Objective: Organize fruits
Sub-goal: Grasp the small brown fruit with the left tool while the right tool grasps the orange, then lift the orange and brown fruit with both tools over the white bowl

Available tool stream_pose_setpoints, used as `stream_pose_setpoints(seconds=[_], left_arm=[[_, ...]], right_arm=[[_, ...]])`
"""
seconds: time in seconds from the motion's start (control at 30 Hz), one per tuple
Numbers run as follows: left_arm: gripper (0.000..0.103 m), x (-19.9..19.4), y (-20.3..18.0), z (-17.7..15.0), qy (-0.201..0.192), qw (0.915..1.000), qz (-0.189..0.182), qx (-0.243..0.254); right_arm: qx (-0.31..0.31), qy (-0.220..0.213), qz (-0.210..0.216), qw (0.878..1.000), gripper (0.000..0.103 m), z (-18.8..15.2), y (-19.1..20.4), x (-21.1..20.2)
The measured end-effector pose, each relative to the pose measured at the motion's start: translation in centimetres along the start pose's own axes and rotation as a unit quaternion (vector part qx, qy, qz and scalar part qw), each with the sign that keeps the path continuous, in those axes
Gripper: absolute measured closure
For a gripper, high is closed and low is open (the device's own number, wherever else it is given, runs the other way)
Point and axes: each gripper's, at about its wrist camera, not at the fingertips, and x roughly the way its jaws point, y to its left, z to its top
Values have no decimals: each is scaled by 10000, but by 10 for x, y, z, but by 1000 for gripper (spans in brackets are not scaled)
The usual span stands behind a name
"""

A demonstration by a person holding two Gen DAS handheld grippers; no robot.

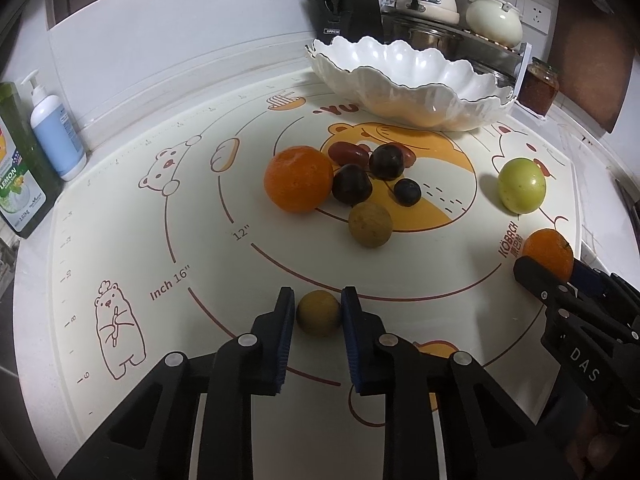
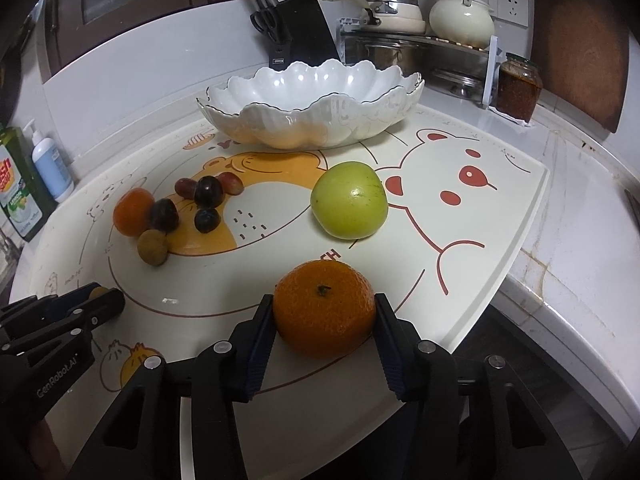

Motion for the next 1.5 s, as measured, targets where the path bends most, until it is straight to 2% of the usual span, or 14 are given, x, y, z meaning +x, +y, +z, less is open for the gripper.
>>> stream_pose_setpoints(seconds=[0.73, 1.2, 1.5], left_arm=[[81, -11, 0, 3, -92, 9999, 9, 43], [81, -22, -7, 16, -267, 9995, -101, 97], [81, -27, -16, 36, -415, 9989, -137, 165]], right_arm=[[104, -79, 11, 9999, 55, 4, -5, -11], [166, -236, 26, 9996, 55, 15, -11, -22], [249, -406, 54, 9988, 55, 32, -18, -26]])
